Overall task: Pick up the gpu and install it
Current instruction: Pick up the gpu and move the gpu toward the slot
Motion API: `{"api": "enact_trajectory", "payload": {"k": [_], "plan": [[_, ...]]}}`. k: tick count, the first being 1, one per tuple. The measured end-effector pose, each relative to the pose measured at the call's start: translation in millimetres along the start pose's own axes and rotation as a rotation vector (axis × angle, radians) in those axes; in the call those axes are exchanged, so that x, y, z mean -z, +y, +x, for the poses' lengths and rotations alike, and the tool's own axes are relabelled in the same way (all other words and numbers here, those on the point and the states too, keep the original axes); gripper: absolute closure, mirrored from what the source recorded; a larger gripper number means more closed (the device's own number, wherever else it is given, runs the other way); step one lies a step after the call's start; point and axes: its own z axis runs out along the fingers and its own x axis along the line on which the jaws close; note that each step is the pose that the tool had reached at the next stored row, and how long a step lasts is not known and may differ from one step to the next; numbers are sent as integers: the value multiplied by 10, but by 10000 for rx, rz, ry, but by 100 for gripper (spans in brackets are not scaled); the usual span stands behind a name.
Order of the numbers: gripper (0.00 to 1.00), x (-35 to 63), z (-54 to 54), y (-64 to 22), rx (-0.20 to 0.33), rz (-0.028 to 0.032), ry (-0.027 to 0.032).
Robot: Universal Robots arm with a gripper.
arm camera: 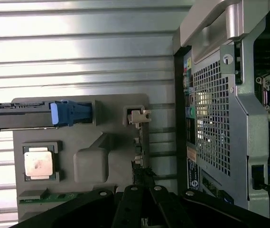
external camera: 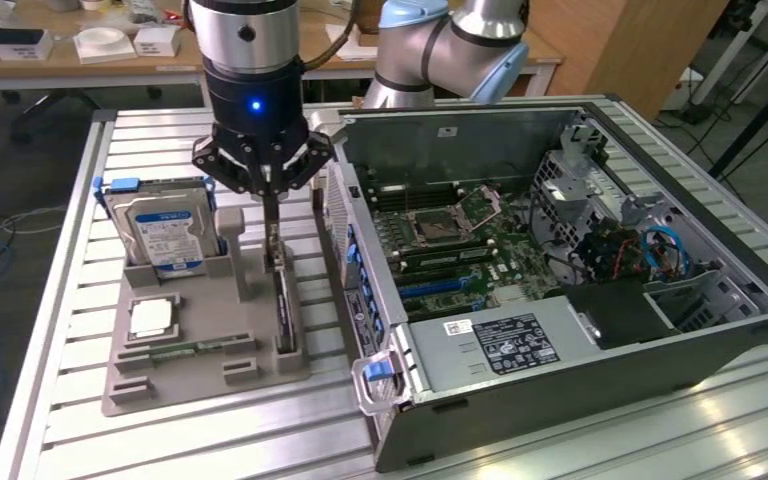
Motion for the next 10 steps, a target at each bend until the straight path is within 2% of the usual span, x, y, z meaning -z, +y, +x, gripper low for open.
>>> {"api": "enact_trajectory", "payload": {"k": [10], "plan": [[89, -107, 2, -19, 2, 22, -2]]}}
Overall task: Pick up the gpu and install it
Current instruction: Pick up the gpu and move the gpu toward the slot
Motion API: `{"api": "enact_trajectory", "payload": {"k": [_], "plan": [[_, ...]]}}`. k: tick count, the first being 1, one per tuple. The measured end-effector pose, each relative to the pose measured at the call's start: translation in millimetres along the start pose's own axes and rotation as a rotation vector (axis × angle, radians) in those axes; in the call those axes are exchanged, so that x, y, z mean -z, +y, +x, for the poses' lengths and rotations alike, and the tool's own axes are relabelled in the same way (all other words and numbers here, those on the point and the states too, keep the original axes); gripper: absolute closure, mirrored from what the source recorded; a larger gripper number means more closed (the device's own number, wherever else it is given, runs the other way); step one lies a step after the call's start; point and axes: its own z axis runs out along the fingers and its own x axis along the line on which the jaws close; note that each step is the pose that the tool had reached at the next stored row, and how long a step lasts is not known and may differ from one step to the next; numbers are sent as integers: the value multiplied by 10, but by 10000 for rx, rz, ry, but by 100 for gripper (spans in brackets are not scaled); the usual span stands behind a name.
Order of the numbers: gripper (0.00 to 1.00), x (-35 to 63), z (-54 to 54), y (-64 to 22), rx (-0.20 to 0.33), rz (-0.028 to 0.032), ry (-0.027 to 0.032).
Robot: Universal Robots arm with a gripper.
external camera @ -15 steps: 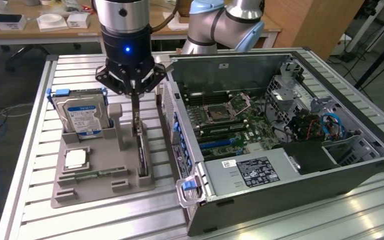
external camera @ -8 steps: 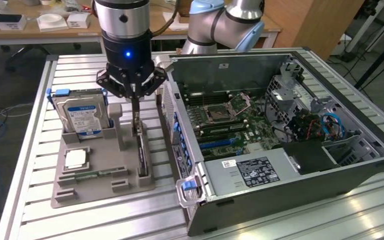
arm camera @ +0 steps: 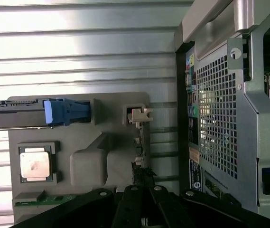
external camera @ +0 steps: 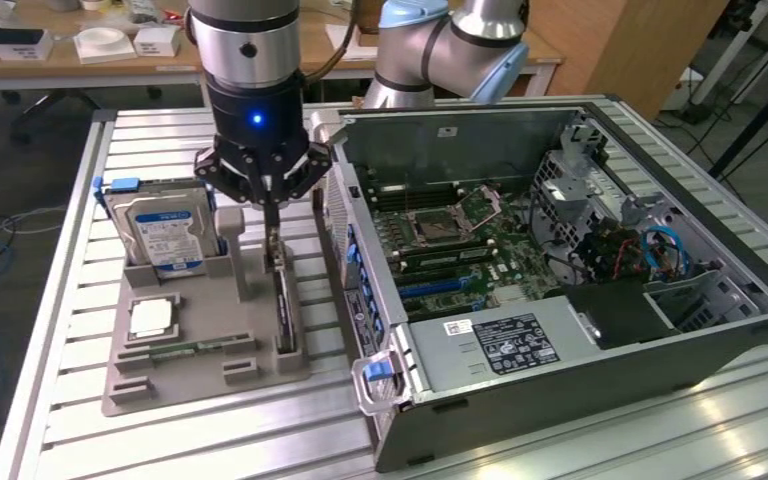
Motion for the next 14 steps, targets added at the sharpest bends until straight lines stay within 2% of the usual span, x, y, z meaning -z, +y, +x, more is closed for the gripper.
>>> {"api": "enact_trajectory", "payload": {"k": [6, 14], "plan": [[89, -29, -2, -52, 1, 78, -5], [89, -68, -11, -178, 2, 115, -8]]}}
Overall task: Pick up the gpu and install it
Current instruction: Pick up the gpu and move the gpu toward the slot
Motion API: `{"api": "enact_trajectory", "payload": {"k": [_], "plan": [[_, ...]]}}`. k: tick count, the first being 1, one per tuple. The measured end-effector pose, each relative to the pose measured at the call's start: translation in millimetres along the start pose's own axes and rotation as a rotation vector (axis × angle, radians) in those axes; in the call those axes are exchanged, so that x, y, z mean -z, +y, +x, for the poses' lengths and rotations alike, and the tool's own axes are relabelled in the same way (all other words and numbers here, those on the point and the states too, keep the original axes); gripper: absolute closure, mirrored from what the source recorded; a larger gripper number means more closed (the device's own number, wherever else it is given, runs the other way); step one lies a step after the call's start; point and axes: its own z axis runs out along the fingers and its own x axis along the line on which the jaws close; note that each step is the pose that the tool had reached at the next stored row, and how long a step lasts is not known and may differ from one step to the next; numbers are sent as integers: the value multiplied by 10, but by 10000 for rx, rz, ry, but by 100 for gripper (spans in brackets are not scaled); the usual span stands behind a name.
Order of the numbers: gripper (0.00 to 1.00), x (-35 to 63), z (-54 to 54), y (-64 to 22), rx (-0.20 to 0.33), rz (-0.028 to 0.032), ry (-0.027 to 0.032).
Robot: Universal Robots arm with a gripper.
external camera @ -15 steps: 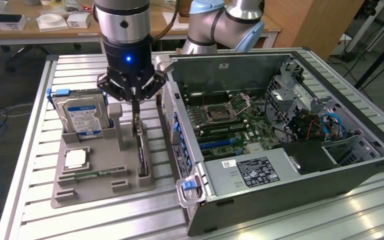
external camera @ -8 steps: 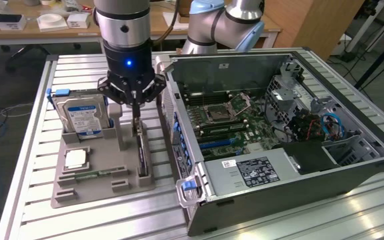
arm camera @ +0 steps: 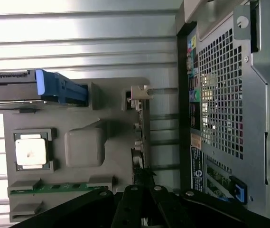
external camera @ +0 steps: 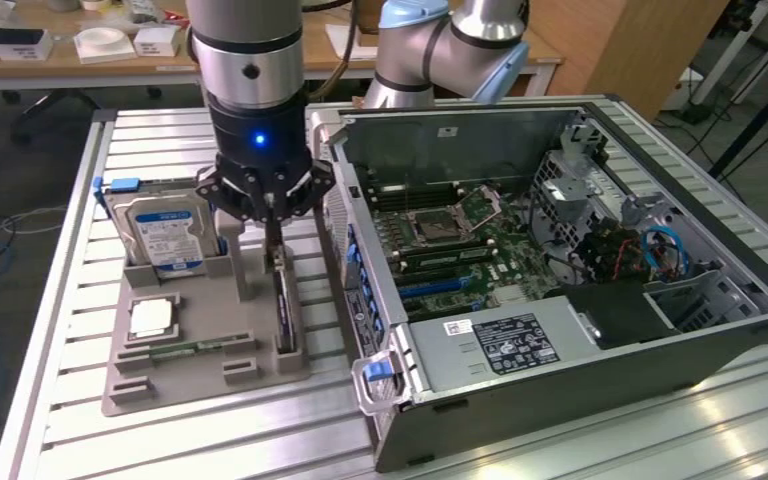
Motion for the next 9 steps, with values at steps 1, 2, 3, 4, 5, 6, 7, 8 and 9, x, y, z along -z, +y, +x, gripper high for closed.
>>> {"api": "enact_trajectory", "payload": {"k": [1, 2, 3, 4, 5, 6, 7, 8, 9], "plan": [[89, -6, -1, -18, 0, 3, -1], [89, -18, -3, -55, -1, 9, -1], [89, -23, -5, -74, 0, 12, -1], [89, -34, -7, -109, 0, 20, -2], [89, -38, -8, -125, 0, 27, -3], [89, -43, -9, -141, 1, 32, -2], [89, -50, -10, -155, 1, 33, -3], [89, -57, -11, -171, 1, 36, -3], [89, -62, -12, -186, 1, 40, -3]]}}
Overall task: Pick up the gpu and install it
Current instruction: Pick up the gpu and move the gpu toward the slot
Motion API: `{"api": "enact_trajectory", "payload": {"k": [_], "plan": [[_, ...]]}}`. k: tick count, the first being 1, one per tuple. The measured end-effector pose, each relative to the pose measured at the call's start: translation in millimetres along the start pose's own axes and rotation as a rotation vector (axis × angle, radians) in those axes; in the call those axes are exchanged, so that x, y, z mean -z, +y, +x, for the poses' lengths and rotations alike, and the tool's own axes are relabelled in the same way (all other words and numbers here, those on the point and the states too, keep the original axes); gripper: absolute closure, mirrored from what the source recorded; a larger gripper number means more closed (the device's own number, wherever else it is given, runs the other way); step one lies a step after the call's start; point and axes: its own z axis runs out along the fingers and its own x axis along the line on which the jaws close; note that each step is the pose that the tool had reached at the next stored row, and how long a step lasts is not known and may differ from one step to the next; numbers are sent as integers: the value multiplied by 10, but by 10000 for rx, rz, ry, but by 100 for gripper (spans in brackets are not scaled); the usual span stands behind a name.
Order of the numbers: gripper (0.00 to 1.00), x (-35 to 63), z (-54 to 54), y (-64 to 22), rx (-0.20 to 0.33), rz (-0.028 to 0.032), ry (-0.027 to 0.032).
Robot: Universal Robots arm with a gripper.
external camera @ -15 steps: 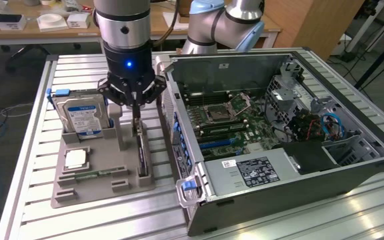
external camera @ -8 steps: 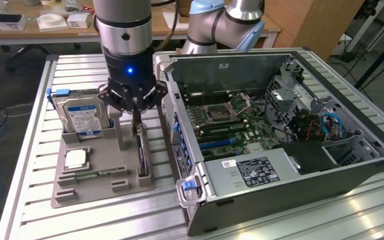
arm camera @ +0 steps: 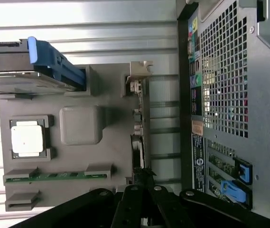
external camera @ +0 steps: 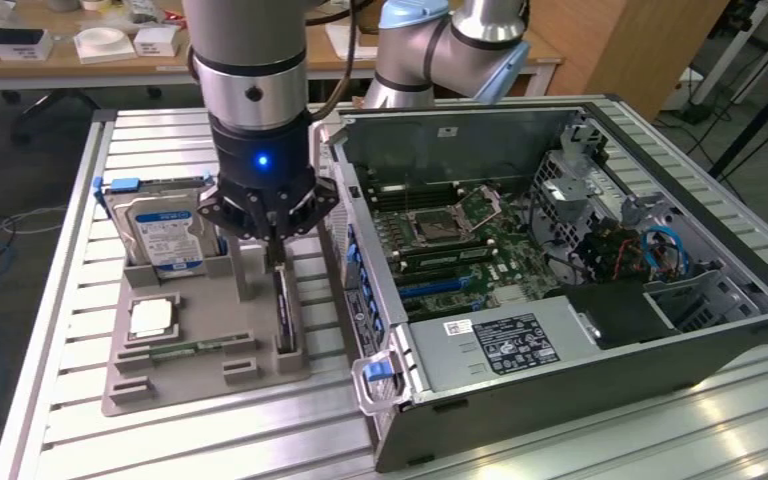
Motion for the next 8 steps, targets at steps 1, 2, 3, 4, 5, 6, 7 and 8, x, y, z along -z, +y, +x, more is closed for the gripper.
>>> {"api": "enact_trajectory", "payload": {"k": [1, 2, 3, 4, 5, 6, 7, 8], "plan": [[89, -4, -1, -10, 1, 11, -2], [89, -5, -1, -11, 0, 33, -4], [89, -5, -1, -12, 0, 33, -3], [89, -5, -1, -12, 0, 34, -3], [89, -5, -1, -12, 0, 37, -3], [89, -4, -1, -13, 1, 45, -2], [89, -5, -1, -13, 2, 59, -5], [89, -6, -1, -13, 2, 76, -7]]}}
